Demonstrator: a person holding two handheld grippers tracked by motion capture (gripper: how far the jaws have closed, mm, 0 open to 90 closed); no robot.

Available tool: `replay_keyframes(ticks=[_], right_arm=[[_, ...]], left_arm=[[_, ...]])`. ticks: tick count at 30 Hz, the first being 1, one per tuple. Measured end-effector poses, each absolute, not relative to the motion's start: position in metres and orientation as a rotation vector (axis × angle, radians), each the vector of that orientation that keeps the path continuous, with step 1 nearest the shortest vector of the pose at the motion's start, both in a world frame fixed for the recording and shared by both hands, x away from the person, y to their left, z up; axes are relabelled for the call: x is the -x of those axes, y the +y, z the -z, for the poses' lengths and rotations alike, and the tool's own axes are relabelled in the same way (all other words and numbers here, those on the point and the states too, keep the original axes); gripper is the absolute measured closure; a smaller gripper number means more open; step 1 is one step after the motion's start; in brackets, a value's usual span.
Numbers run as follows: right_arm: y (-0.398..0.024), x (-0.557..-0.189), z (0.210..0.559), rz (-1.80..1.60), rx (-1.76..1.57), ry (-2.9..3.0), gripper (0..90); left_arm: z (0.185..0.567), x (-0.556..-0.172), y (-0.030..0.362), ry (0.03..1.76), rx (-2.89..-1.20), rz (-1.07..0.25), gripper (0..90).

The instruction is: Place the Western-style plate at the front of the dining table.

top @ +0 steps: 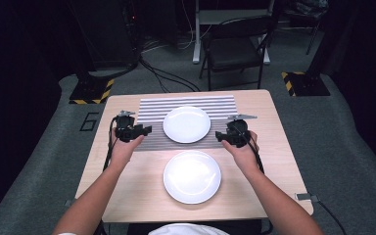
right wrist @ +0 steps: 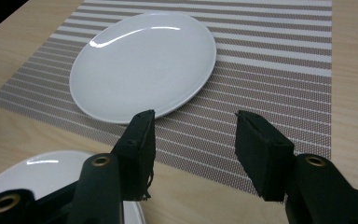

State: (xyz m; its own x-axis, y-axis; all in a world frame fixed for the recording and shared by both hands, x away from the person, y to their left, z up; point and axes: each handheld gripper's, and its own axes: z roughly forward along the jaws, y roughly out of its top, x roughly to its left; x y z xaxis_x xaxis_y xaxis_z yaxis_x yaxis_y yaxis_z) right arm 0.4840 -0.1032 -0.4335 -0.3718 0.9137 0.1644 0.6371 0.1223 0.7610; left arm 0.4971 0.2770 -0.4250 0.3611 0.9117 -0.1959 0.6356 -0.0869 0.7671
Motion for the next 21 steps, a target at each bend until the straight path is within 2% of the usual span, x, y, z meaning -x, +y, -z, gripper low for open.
replay_keyframes(ticks=[21], right_arm=[[-0.127, -0.45, 0.463, -1.06, -1.507, 2.087, 46.0]], left_arm=[[0.456, -0.46, 0.29, 1.349, -1.835, -0.41, 49.4]])
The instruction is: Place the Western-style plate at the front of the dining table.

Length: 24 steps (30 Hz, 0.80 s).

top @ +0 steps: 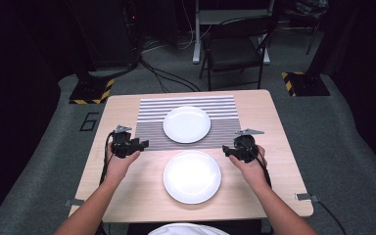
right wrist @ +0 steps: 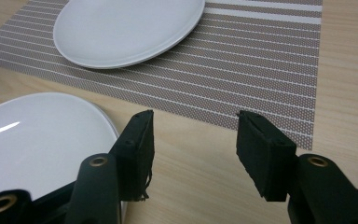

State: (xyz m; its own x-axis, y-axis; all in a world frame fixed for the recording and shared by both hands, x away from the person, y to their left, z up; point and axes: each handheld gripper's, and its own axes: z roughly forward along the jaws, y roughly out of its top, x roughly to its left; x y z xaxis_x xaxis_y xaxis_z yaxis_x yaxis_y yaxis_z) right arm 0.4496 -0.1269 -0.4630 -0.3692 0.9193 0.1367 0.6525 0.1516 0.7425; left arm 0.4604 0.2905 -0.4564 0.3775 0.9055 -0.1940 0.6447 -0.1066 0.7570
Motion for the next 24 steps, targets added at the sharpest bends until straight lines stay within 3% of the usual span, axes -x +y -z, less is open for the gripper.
replay_keyframes(ticks=[24], right_arm=[[-0.137, -0.441, 0.495, -0.98, -1.533, 2.06, 45.8]], left_arm=[[0.497, -0.45, 0.295, 1.331, -1.952, -0.451, 49.6]])
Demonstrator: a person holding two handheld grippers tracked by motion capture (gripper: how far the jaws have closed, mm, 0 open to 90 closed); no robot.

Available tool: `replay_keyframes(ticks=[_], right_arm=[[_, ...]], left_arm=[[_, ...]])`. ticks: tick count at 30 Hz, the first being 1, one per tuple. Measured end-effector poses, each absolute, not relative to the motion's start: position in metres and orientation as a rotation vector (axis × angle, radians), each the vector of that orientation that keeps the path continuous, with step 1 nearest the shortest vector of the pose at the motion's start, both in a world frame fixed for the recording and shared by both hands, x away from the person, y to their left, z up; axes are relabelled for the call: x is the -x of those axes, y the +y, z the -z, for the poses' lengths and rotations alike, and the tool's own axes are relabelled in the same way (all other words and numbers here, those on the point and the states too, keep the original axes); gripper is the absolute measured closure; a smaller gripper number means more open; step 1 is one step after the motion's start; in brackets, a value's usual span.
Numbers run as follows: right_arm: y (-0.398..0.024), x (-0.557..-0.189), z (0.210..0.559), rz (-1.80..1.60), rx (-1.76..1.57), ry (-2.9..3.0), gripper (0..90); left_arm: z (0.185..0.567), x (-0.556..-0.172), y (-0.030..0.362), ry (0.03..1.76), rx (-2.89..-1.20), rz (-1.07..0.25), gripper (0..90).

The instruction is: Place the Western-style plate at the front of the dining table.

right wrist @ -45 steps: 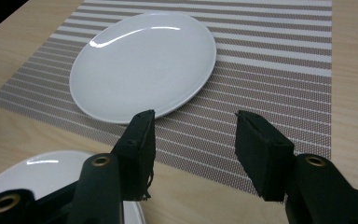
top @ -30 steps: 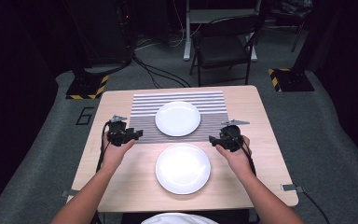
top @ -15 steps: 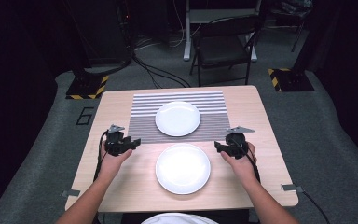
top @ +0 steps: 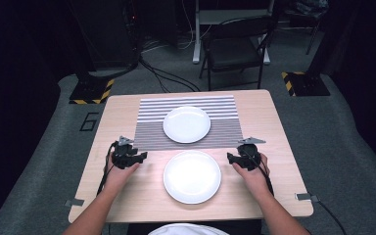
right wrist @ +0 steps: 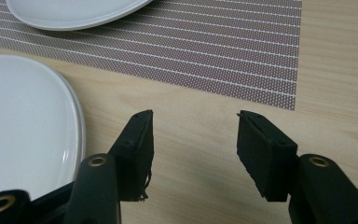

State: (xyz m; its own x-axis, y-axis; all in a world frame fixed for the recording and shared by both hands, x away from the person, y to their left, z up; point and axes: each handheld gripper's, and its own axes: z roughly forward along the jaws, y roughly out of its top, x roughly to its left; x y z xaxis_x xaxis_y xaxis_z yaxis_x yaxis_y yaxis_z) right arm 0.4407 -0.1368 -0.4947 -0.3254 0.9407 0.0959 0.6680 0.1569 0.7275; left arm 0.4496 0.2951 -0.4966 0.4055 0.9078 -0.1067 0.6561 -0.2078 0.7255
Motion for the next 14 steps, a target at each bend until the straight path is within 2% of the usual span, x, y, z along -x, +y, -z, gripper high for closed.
replay_keyframes(ticks=[14], right_arm=[[-0.129, -0.439, 0.508, -0.894, -1.499, 2.079, 42.8]], left_arm=[[0.507, -0.452, 0.287, 1.308, -1.995, -0.46, 45.7]])
